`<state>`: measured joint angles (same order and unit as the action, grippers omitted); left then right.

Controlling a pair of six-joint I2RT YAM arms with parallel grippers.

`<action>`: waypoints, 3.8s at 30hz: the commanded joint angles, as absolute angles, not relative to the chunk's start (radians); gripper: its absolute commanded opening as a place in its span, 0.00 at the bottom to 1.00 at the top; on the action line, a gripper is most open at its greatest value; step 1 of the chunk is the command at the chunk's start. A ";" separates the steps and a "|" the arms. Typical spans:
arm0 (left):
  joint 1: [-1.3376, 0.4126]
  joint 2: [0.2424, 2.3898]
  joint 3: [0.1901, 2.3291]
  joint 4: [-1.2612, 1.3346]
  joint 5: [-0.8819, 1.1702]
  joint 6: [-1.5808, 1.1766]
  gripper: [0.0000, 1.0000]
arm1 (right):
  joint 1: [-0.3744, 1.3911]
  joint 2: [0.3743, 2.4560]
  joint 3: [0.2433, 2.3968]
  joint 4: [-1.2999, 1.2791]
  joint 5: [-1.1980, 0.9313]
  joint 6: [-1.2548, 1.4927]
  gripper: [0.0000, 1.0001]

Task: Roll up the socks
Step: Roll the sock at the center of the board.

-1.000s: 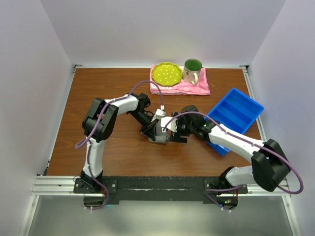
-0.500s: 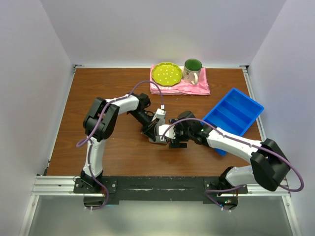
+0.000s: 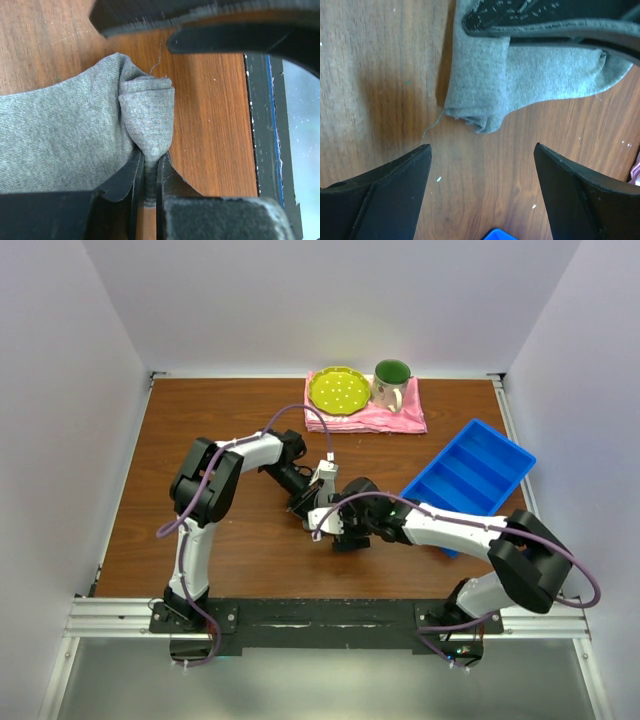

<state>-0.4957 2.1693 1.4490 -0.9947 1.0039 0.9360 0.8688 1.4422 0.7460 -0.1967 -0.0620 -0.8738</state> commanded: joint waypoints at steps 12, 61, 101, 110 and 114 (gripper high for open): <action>-0.503 2.275 1.398 -0.890 0.733 0.936 0.00 | 0.965 1.509 0.776 -0.101 -0.002 -0.871 0.83; -0.503 2.255 1.373 -0.848 0.718 0.908 0.46 | 0.989 1.664 0.842 -0.101 -0.045 -0.828 0.10; -0.203 1.729 1.201 -0.450 0.733 0.721 1.00 | 0.988 1.684 0.836 -0.092 -0.032 -0.815 0.01; 0.000 1.664 1.353 -0.449 0.932 0.533 1.00 | 0.988 1.686 0.833 -0.084 -0.025 -0.813 0.00; 0.058 1.749 1.543 -0.710 1.059 0.669 1.00 | 0.988 1.689 0.841 -0.087 -0.025 -0.810 0.00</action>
